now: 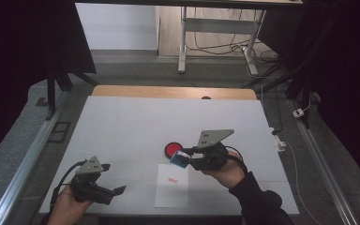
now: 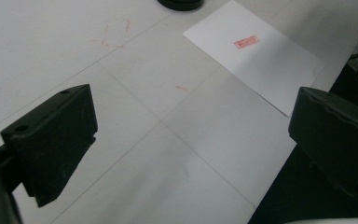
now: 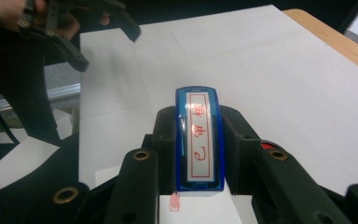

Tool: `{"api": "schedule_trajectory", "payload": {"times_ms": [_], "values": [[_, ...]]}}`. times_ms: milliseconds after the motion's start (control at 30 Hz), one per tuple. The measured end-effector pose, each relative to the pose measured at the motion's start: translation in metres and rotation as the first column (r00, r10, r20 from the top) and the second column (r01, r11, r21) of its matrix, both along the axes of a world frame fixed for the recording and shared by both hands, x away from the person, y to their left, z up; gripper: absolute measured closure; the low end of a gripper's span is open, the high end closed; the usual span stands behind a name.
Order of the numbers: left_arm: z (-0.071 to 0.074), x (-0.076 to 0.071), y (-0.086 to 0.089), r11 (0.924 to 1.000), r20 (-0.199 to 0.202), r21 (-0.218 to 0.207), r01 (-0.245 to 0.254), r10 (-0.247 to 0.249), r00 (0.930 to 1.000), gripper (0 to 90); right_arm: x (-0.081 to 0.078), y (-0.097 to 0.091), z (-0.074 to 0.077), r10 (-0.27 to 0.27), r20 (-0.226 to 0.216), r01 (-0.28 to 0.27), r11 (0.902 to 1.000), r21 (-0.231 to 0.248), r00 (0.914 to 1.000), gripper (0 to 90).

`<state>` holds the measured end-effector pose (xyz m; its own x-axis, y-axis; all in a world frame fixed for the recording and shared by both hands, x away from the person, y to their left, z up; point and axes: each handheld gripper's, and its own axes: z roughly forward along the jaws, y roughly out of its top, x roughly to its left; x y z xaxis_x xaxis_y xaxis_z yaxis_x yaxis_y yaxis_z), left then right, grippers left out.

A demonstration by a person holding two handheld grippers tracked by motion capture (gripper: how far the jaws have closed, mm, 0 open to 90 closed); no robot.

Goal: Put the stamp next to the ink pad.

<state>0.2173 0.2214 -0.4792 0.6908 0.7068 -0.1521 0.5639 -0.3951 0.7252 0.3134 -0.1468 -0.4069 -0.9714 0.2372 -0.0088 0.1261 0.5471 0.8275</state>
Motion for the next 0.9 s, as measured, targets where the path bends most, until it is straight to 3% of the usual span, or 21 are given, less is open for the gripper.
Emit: {"api": "schedule_trajectory", "payload": {"times_ms": [500, 900], "values": [[-0.003, -0.01, 0.019, 0.9981, 0.004, 0.012, -0.061, 0.061, 0.9981, 1.2, 0.011, -0.016, -0.008, -0.112, -0.005, 0.112, 0.9931, -0.034, 0.9936, 70.1], [-0.003, -0.014, 0.025, 0.9956, 0.011, 0.038, -0.086, 0.085, 0.9963, 0.7, 0.024, -0.036, -0.015, -0.208, 0.004, 0.207, 0.9757, -0.071, 0.9782, 70.1]]}}
